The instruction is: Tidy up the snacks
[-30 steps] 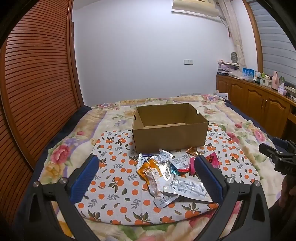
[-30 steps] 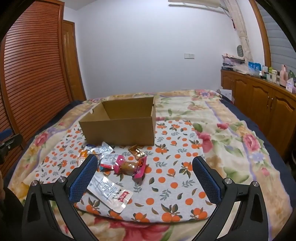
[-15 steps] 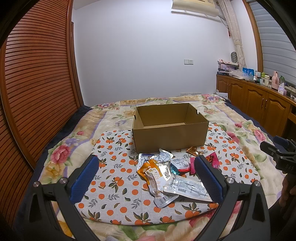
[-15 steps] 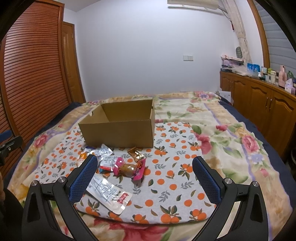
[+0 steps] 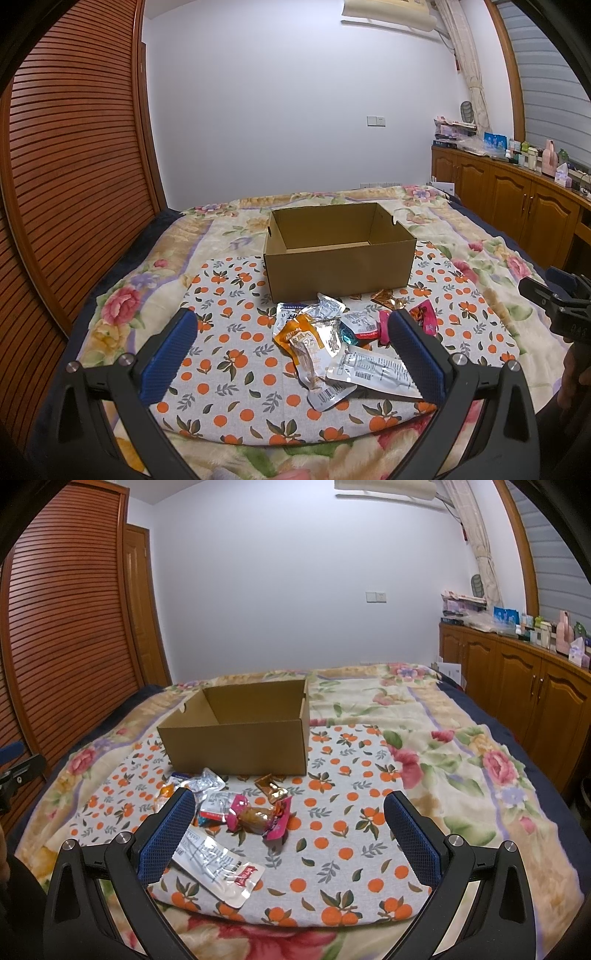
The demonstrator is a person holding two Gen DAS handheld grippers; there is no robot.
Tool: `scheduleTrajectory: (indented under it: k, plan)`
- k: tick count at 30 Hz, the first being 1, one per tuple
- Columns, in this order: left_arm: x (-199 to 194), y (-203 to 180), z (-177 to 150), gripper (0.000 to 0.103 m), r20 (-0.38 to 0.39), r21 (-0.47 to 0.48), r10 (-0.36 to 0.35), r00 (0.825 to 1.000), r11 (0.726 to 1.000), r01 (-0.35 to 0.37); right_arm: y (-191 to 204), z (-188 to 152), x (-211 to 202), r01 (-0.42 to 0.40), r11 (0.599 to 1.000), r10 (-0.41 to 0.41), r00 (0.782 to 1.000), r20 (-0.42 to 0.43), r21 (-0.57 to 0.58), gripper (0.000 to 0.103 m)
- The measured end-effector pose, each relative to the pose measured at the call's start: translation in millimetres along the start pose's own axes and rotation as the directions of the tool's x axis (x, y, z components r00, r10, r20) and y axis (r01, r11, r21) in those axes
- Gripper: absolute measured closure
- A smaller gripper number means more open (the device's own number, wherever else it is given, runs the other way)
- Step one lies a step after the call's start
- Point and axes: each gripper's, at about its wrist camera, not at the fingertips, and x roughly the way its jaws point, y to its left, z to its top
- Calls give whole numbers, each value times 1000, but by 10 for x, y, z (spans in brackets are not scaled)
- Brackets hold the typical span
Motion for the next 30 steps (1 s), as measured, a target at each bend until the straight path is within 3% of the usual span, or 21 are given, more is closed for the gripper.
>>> scheduleTrajectory:
  k: [30]
  plan:
    - [5,-4,3,0,-4,2,1,1000,1000,-1,15,-5,8,1,1000,-1,1000,4,0,0]
